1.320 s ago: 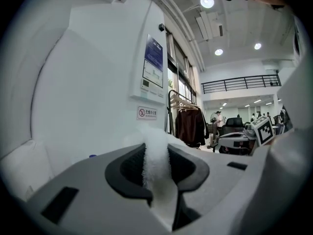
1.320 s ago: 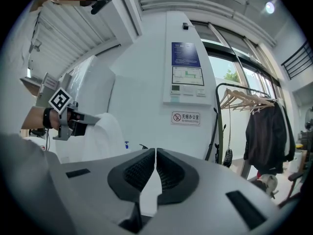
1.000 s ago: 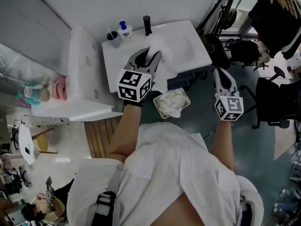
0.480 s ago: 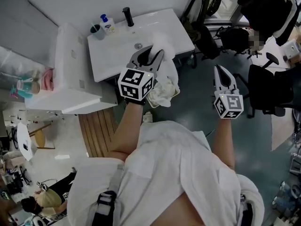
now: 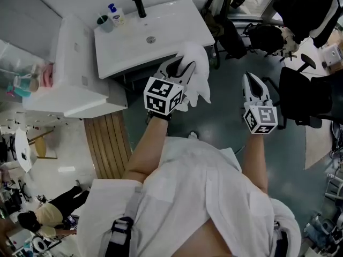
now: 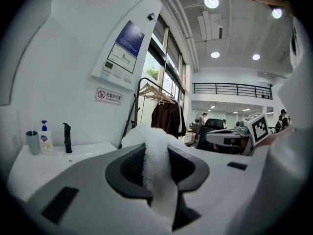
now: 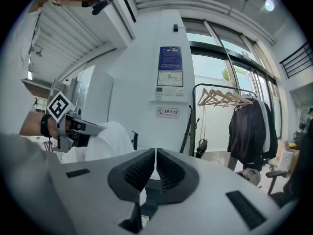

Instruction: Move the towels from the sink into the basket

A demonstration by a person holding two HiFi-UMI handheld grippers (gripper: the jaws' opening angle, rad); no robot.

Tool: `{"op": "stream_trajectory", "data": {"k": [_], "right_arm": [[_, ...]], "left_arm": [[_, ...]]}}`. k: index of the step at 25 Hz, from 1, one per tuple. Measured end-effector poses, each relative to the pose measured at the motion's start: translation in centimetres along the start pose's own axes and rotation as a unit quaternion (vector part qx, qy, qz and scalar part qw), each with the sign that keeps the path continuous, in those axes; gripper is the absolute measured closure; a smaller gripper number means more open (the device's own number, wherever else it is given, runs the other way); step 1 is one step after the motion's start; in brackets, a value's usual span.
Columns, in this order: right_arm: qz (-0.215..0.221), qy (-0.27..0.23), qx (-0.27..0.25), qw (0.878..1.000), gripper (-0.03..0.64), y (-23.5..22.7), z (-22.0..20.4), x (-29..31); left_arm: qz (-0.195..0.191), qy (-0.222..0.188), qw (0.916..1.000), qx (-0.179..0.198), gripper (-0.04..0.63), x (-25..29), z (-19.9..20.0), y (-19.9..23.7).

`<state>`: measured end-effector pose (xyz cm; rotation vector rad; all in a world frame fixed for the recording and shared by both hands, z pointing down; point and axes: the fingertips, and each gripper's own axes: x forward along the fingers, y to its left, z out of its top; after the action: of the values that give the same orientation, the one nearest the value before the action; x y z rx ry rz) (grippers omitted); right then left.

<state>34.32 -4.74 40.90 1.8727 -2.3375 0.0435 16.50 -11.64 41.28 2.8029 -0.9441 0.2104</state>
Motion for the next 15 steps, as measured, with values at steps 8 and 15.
{"op": "stream_trajectory", "data": {"k": [8,15], "right_arm": [[0.003,0.012,0.007,1.000,0.586,-0.1,-1.6,-1.0],[-0.001,0.020,0.013,1.000,0.586,0.2,-2.0,0.7]], "left_arm": [[-0.013,0.048,0.9987,-0.005,0.489,0.8,-5.8,0.7],[-0.041,0.069,0.9966,0.013,0.489,2.0,-9.6,3.0]]}}
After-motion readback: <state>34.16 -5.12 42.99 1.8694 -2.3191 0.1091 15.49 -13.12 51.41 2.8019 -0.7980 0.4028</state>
